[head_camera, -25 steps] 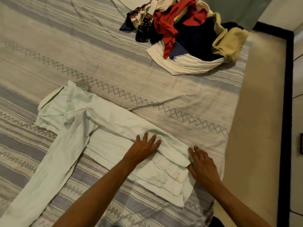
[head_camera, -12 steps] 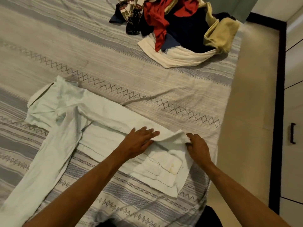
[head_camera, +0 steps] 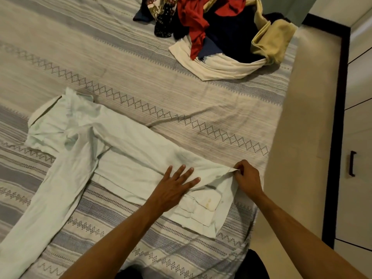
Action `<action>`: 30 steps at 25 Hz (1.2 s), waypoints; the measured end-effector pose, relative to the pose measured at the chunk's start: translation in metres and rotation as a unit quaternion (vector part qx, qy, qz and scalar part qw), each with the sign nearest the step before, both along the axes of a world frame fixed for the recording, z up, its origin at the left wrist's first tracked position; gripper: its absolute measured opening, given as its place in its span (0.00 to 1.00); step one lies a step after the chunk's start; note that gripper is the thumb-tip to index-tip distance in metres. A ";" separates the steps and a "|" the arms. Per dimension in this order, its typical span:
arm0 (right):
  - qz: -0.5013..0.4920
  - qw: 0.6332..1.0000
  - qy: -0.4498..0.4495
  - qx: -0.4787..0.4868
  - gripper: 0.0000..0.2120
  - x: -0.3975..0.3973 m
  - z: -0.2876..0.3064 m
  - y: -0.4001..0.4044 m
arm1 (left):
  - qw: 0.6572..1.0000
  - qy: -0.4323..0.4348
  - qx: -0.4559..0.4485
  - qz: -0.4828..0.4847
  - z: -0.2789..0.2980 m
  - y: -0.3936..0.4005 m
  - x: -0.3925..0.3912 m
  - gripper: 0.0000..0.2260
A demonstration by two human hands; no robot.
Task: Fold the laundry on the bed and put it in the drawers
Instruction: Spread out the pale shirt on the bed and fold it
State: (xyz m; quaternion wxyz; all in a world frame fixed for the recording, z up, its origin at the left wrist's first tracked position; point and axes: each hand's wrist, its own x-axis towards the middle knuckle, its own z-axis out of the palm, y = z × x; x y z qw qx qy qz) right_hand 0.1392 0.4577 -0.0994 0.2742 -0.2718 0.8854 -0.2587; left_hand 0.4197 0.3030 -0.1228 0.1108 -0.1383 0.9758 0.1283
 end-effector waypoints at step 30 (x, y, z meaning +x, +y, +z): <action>-0.088 0.892 -0.441 0.047 0.12 0.386 0.042 -0.312 | 0.793 -0.008 0.317 0.521 0.045 -0.214 0.364 0.22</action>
